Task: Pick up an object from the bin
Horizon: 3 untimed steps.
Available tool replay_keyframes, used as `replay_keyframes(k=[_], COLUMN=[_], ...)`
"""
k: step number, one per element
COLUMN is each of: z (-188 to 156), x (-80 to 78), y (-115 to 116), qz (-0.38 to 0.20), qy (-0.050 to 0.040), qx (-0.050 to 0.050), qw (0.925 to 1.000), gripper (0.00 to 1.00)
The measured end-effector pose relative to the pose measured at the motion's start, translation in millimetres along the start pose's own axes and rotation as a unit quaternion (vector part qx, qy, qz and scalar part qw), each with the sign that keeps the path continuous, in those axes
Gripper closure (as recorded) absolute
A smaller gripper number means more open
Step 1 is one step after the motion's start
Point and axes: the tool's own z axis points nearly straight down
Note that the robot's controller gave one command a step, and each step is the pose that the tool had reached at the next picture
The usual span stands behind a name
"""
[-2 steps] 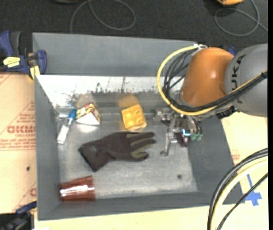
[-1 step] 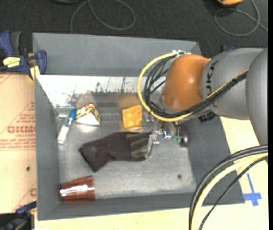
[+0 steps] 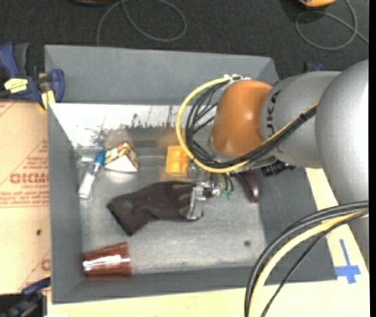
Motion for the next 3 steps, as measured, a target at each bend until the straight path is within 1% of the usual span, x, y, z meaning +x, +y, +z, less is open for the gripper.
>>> replay_keyframes(k=[1, 2, 3], z=[1.7, 1.7, -8.4], x=[-5.6, -5.5, -2.9], y=[22.2, 22.3, 4.5], qz=[-0.023, -0.023, -0.024], qy=[-0.0343, -0.0343, -0.0197], qx=[0.0, 0.0, 0.0], qw=[0.9992, 0.9992, 0.9995], gripper=[1.0, 1.0, 1.0])
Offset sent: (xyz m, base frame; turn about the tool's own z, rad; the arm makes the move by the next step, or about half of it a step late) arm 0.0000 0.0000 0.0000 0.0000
